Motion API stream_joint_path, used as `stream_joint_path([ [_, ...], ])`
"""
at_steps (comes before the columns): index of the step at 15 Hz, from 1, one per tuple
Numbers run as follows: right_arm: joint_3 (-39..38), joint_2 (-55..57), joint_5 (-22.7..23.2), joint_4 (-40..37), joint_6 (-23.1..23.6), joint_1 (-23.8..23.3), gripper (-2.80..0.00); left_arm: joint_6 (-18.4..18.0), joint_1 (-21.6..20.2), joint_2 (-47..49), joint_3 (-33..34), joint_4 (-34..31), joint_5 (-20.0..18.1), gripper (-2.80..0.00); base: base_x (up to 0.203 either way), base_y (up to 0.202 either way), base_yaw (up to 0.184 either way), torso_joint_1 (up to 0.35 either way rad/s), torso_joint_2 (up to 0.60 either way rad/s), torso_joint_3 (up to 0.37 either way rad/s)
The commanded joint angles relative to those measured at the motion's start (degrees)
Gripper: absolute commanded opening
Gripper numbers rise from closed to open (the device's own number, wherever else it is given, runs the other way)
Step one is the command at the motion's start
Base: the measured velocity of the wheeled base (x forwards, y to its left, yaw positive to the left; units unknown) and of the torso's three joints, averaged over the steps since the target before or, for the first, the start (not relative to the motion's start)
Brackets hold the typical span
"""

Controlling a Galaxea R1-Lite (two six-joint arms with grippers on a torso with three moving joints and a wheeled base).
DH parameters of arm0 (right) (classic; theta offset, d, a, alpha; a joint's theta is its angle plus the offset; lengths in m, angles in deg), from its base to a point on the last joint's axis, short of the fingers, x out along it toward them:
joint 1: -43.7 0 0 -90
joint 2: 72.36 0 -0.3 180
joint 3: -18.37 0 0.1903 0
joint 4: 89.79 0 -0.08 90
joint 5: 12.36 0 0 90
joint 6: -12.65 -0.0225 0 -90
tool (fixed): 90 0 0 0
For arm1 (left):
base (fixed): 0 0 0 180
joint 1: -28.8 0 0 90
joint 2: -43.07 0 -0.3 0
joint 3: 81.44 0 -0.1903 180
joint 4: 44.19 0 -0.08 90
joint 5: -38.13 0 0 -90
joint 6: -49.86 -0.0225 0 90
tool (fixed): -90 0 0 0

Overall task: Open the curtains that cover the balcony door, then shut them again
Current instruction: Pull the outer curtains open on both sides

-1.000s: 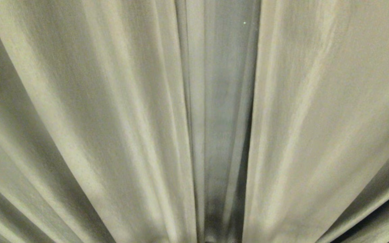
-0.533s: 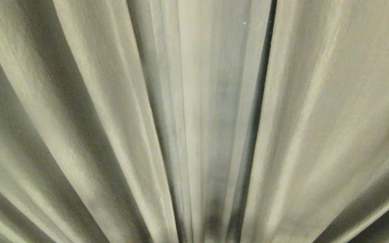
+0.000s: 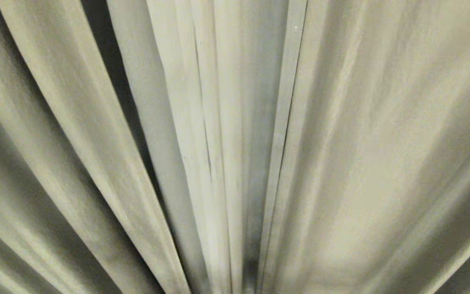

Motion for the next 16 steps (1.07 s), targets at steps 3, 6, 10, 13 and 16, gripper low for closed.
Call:
stream_joint_path([
  [3, -7.03, -9.48, 0.62, 0.75, 0.07, 4.44, -2.8, -0.02, -0.02, -0.01, 0.0, 0.0, 0.06, 0.0, 0.0, 0.0, 0.0, 0.0, 0.0, 0.0],
  [6, -8.88, -10.38, 0.61, 0.79, 0.0, 4.84, 0.0, -0.02, -0.02, -0.08, 0.0, 0.0, 0.02, 0.0, 0.0, 0.0, 0.0, 0.0, 0.0, 0.0],
  [10, -8.94, -10.37, 0.7, 0.79, -2.11, 5.18, 0.0, -0.02, -0.02, -0.01, 0.0, 0.0, 0.06, 0.0, 0.0, 0.0, 0.0, 0.0, 0.0, 0.0],
  [13, -10.12, -10.9, 0.7, 0.79, -2.44, 5.19, 0.0, -0.02, -0.02, -0.01, 0.0, 0.0, 0.06, 0.0, 0.0, 0.0, 0.0, 0.0, 0.0, 0.0],
  [16, -15.34, -13.89, 0.86, 0.79, -2.46, 5.19, 0.0, -0.02, -0.02, -0.01, 0.0, 0.0, -0.03, 0.0, 0.0, 0.0, 0.0, 0.0, 0.0, 0.0],
])
